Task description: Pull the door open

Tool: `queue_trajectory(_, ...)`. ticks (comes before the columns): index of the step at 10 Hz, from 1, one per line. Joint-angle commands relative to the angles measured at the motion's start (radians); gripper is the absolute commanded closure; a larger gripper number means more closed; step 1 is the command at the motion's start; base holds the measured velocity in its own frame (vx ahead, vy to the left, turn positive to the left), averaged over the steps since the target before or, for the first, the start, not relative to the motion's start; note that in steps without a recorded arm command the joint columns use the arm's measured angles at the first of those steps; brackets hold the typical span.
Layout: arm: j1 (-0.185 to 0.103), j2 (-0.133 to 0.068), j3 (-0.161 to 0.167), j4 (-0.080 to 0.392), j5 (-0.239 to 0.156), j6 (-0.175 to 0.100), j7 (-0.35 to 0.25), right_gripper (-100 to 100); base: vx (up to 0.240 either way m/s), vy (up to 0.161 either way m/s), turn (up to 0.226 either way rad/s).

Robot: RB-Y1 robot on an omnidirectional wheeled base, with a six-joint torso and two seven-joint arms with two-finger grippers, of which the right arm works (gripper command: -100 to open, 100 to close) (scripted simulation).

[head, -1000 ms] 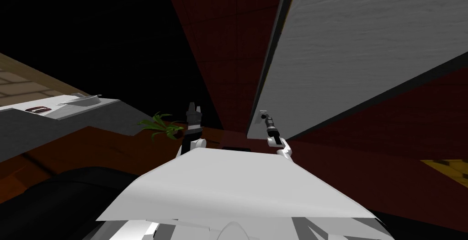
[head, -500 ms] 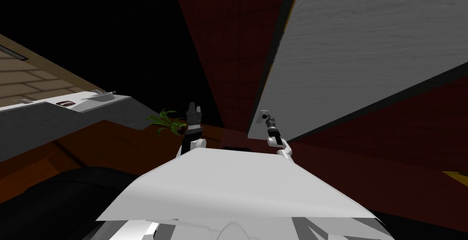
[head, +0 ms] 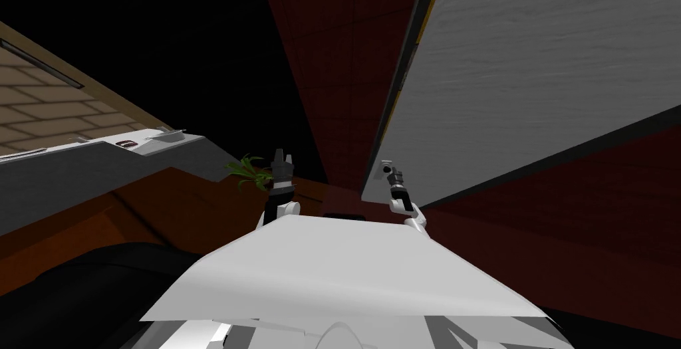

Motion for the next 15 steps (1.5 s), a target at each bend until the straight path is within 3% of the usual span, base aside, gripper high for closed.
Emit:
queue_trajectory(1, -0.010, 0.000, 0.013, -0.014, -0.050, -0.013, -0.041, 100, -0.060, -0.031, 0.101)
queue_trajectory(4, -0.009, -0.006, 0.019, -0.015, -0.112, -0.009, -0.075, 100, -0.048, -0.027, 0.097)
queue_trajectory(5, -0.008, -0.011, 0.024, -0.016, -0.154, -0.005, -0.110, 100, -0.057, -0.030, 0.099)
queue_trajectory(6, -0.008, -0.011, 0.024, -0.016, -0.162, -0.005, -0.110, 100, -0.049, -0.024, 0.069)
queue_trajectory(7, -0.006, -0.016, 0.029, -0.017, -0.203, -0.001, -0.144, 100, -0.051, -0.025, 0.143)
queue_trajectory(9, -0.006, -0.016, 0.029, -0.017, -0.212, -0.001, -0.144, 100, -0.033, -0.020, 0.030)
queue_trajectory(10, -0.005, -0.022, 0.034, -0.017, -0.261, 0.004, -0.178, 100, -0.040, -0.009, 0.114)
queue_trajectory(13, -0.002, -0.032, 0.043, -0.019, -0.345, 0.011, -0.247, 100, -0.067, -0.037, 0.128)
queue_trajectory(14, -0.002, -0.032, 0.043, -0.019, -0.355, 0.011, -0.247, 100, -0.046, -0.024, 0.081)
queue_trajectory(15, -0.001, -0.037, 0.048, -0.020, -0.397, 0.015, -0.281, 100, -0.050, -0.023, 0.120)
